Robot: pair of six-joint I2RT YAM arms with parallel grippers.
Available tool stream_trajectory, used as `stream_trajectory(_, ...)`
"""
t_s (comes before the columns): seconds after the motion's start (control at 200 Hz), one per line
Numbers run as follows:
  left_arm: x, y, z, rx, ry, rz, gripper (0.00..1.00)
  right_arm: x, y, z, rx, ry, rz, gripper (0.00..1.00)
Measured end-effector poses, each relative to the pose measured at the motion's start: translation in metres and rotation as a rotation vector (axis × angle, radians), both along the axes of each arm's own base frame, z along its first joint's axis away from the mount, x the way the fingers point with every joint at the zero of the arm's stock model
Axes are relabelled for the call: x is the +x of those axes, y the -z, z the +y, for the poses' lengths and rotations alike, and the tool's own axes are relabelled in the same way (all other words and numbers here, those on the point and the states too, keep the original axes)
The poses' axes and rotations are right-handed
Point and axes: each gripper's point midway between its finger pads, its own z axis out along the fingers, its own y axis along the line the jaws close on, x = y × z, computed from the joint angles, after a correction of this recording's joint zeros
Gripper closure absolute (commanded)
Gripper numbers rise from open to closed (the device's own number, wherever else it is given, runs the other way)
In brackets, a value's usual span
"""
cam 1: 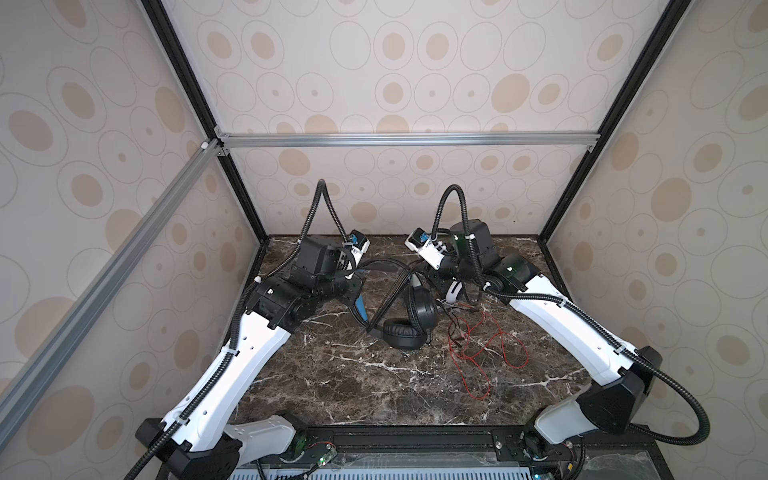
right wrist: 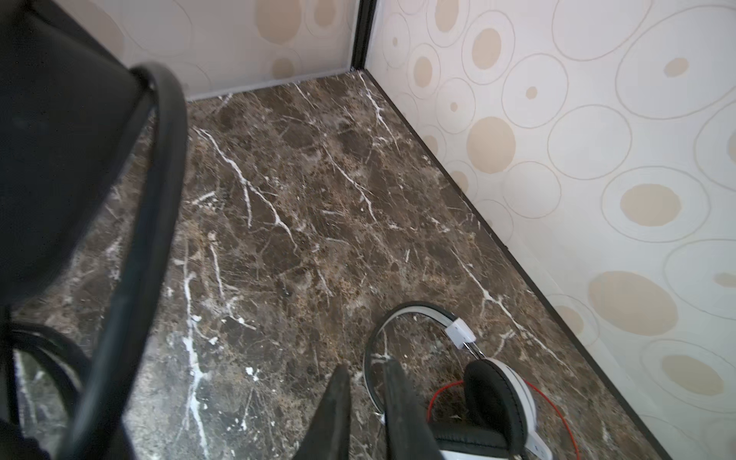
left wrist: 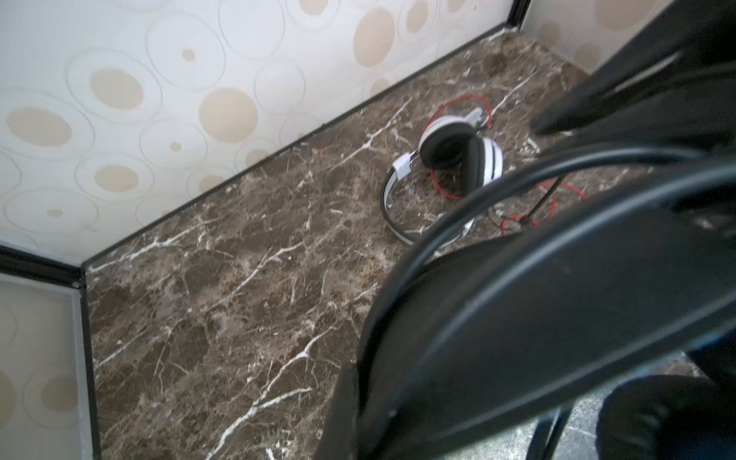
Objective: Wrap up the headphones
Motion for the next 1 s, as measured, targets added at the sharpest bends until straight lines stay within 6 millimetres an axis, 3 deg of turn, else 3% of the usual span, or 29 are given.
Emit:
stream_trajectory(0.205, -0.006, -0.039, -0.009, -0.074, 0.053, -0.049, 1.00, 0.009, 0.009, -0.013, 0.150, 0.051, 0.075, 0.79)
stream_trajectory(0.405, -0.003, -0.065, -0.022, -0.132, 0.088, -0.066, 1.00, 0.017, 0.015, -0.015, 0.277, 0.076, 0.129, 0.69)
stream_trajectory(0.735, -0.009, -0.107, -0.028, -0.239, 0.111, -0.107, 1.00, 0.005, -0.006, -0.019, 0.429, 0.052, 0.128, 0.59)
stream_trajectory(1.0, -0.012, -0.129, -0.034, -0.327, 0.121, -0.110, 1.00, -0.008, 0.016, -0.025, 0.458, 0.071, 0.179, 0.59)
